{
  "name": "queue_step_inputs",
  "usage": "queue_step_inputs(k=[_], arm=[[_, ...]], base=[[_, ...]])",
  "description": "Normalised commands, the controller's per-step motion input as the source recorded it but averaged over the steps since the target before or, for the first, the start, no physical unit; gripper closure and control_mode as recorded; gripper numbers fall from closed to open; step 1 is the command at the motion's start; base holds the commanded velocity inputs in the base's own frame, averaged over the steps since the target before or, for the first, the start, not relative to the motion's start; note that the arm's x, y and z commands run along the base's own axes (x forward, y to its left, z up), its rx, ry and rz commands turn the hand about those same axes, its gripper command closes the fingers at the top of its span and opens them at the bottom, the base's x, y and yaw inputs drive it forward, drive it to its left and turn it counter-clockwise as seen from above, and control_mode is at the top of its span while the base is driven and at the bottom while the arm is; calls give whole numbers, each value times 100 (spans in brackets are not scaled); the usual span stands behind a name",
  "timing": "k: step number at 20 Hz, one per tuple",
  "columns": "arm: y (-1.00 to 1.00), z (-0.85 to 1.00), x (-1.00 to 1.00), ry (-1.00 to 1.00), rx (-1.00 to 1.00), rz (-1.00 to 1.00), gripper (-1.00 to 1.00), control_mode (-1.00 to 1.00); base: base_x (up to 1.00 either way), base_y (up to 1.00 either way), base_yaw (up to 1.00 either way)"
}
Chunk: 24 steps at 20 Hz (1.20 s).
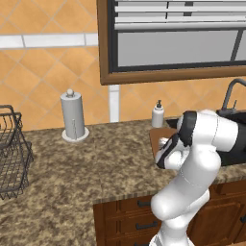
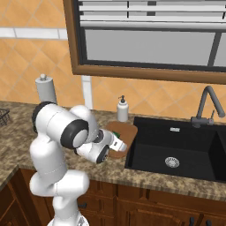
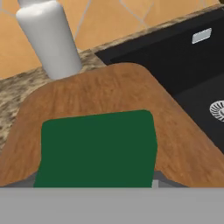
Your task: Pick up the sponge from the counter and clean the cutting board by briefly scrubbing or pressing down on the cutting board. Once finished, release the sponge.
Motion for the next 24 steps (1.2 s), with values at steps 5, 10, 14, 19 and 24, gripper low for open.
queue_step_inputs(k=[5,10,14,19,24], arm=[[-31,-43,-3,-28,0,-9,100,-100],[-14,-1,32,0,2,-1,100,-100],[0,-25,25,-11,0,0,100,-100],[0,-47,31,-19,0,0,100,-100],[0,-43,42,-13,0,-4,100,-100]], base=[[0,0,0],[0,0,0],[0,0,0],[0,0,0],[0,0,0]])
